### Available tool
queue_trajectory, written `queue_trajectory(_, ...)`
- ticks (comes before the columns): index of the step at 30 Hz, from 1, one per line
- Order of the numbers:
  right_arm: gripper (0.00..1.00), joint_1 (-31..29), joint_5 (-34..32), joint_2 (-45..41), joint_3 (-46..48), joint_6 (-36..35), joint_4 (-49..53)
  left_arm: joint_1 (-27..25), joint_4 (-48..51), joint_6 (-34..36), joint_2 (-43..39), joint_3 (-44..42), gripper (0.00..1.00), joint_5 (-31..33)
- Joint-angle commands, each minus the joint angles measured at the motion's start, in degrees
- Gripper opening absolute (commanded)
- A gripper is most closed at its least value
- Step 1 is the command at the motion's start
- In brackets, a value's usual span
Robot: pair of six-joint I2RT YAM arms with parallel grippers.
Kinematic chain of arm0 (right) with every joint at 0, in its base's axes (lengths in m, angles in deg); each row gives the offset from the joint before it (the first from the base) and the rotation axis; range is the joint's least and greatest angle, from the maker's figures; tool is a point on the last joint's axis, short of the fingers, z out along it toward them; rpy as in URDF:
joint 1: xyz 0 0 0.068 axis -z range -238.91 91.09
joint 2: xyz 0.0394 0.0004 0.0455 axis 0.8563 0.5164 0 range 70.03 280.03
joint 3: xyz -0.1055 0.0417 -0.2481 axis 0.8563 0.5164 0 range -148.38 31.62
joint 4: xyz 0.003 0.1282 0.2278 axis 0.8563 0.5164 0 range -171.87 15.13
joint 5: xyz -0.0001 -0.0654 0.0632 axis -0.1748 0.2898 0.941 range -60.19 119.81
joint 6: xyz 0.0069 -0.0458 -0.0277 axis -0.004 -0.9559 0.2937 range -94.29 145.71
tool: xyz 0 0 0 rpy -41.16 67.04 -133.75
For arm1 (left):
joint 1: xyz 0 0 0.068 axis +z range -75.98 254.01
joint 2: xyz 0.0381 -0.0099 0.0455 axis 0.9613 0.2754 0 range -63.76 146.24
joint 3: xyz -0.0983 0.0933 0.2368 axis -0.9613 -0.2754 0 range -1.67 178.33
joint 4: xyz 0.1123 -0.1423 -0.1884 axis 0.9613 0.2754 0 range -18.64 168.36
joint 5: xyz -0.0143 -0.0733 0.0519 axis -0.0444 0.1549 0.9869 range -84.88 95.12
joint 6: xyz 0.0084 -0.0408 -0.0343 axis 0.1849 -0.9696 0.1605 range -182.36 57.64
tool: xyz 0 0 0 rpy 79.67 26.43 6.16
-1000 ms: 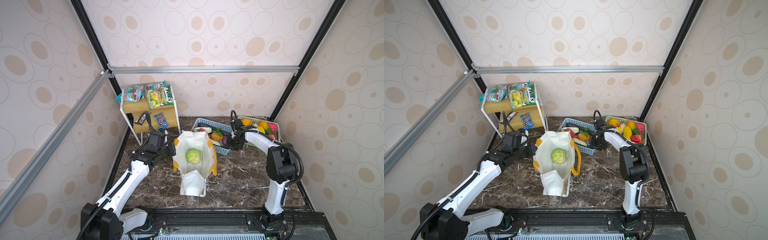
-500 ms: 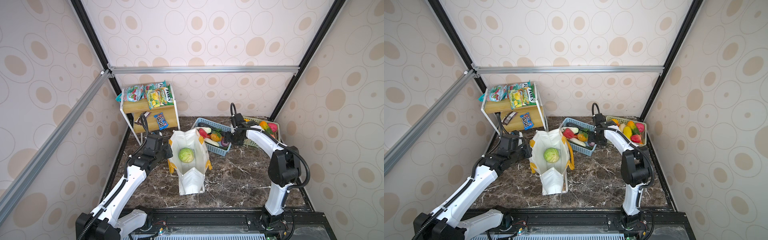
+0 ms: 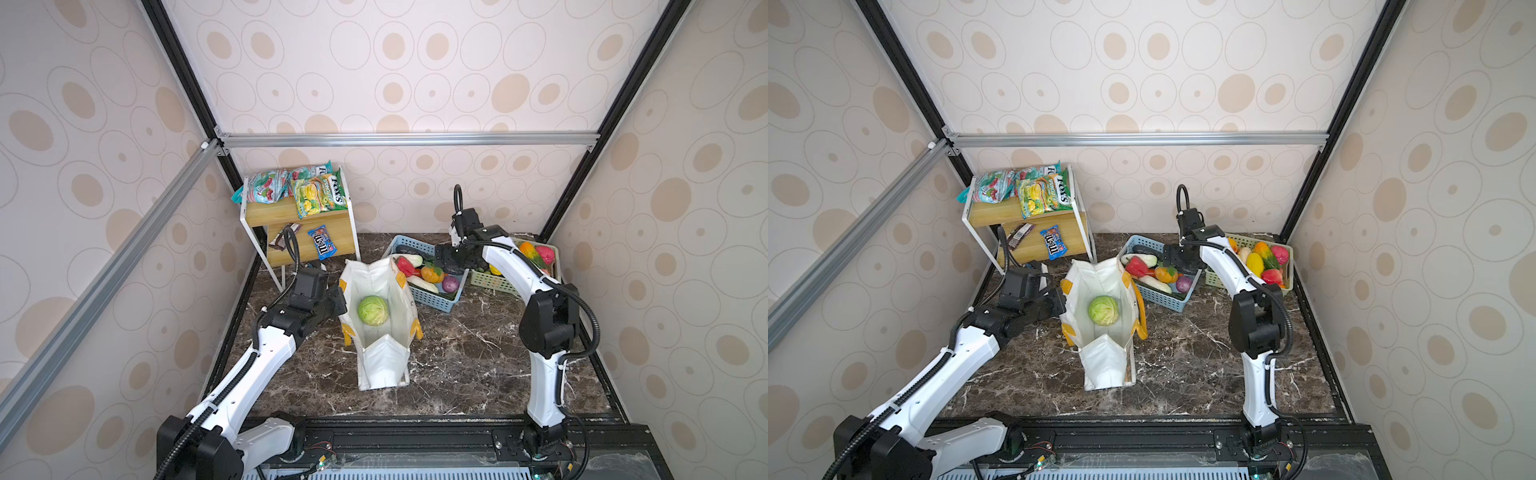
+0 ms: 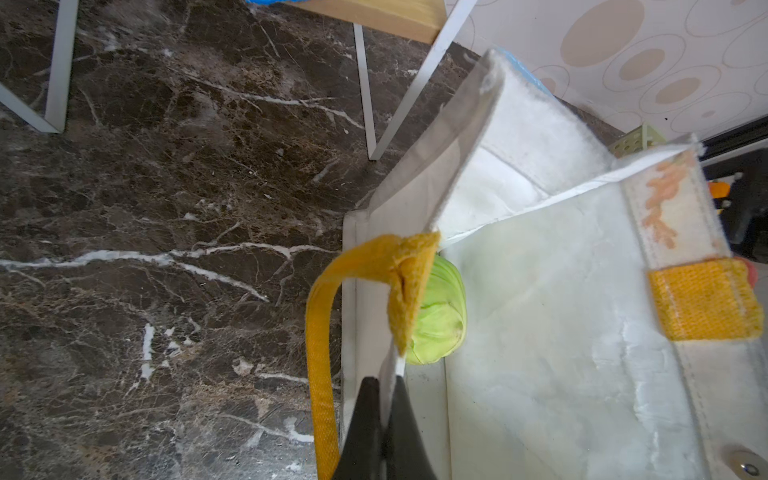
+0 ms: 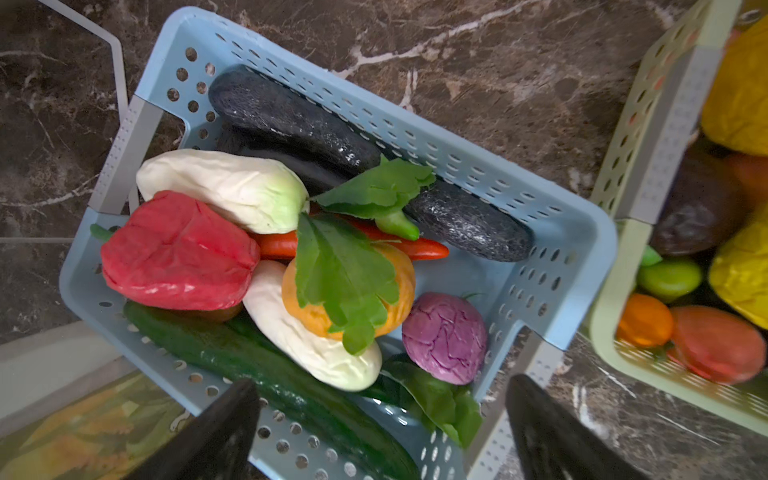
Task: Place the food into the grocery bag and tie it
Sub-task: 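Lower the right gripper into the blue basket above the orange squash, then close the right gripper on the orange squash in the blue basket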
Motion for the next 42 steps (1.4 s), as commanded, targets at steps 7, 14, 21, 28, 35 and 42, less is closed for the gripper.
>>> queue_trajectory(7, 1.00, -1.29, 0.88, 8.10, -6.50, -0.26, 1.05, 0.53, -1.96, 0.09, 2.96, 3.81, 0.00, -1.69)
queue_trajectory(14, 1.00, -1.74, 1.50, 12.11, -8.94, 0.53, 0.94, 0.54, -1.80, -0.09, 3.25, 3.34, 0.00, -1.79)
queue_trajectory(21, 1.00, -1.90, 3.32, 13.84, -8.59, 1.11, -0.74, 0.48, -2.07, -0.64, 2.96, 3.06, 0.00, -1.61)
queue_trajectory(28, 1.00, -1.89, 3.71, 15.33, -8.66, 1.60, -1.30, 0.51, -2.08, -0.45, 3.67, 3.55, 0.00, -1.96)
queue_trajectory(35, 1.00, -1.92, 4.63, 16.57, -8.47, 1.74, -1.52, 0.47, -2.03, -0.19, 4.62, 3.98, 0.00, -2.58)
queue_trajectory(42, 0.97, -1.89, 5.37, 17.09, -8.11, 1.78, -1.87, 0.44, -1.80, 0.21, 4.86, 4.58, 0.00, -2.58)
